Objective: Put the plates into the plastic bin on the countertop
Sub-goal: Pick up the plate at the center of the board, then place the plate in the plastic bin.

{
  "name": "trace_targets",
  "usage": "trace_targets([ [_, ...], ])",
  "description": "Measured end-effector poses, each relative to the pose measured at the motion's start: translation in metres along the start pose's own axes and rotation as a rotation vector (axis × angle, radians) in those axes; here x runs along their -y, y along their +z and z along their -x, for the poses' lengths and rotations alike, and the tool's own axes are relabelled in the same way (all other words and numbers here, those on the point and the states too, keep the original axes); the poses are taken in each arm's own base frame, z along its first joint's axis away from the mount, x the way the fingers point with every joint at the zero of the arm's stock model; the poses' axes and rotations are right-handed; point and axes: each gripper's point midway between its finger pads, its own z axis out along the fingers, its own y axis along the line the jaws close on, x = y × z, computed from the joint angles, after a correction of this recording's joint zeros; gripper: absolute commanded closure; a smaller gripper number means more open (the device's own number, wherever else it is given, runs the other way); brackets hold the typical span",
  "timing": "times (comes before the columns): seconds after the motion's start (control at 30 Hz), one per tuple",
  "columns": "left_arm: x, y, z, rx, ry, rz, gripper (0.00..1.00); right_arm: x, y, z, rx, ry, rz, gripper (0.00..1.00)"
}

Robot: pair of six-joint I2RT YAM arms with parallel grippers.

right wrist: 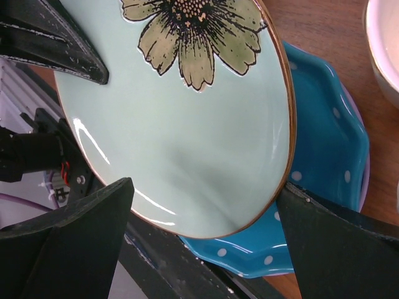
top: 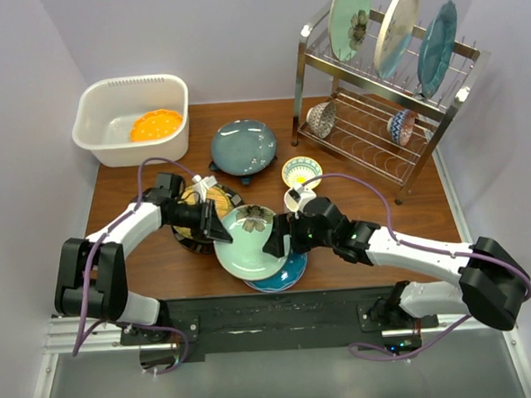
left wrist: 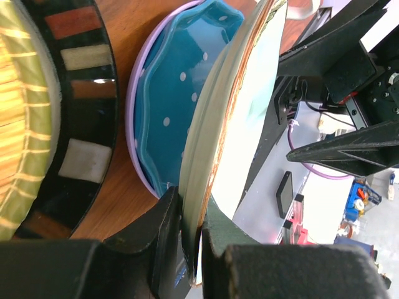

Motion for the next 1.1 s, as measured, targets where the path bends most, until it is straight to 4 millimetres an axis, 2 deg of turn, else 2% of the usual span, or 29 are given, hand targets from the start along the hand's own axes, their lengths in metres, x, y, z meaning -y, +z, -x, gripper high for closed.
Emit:
trace_targets([
  [0.53, -0.003, -0.01, 0.004, 0.027, -0.005, 0.018, 1.0, -0.005, 0.0, 0.003, 0.012, -0.003, 0.021, 0.01],
  [0.87, -0.015, -0.019, 0.017, 0.078, -0.001, 0.087, 1.0, -0.016, -0.003, 0.004, 0.013, -0.008, 0.065, 0.01],
  [1.1, -0.015, -0.024, 0.028, 0.111, -0.005, 0.1, 1.0, -0.016, -0.003, 0.003, 0.011, -0.008, 0.067, 0.01],
])
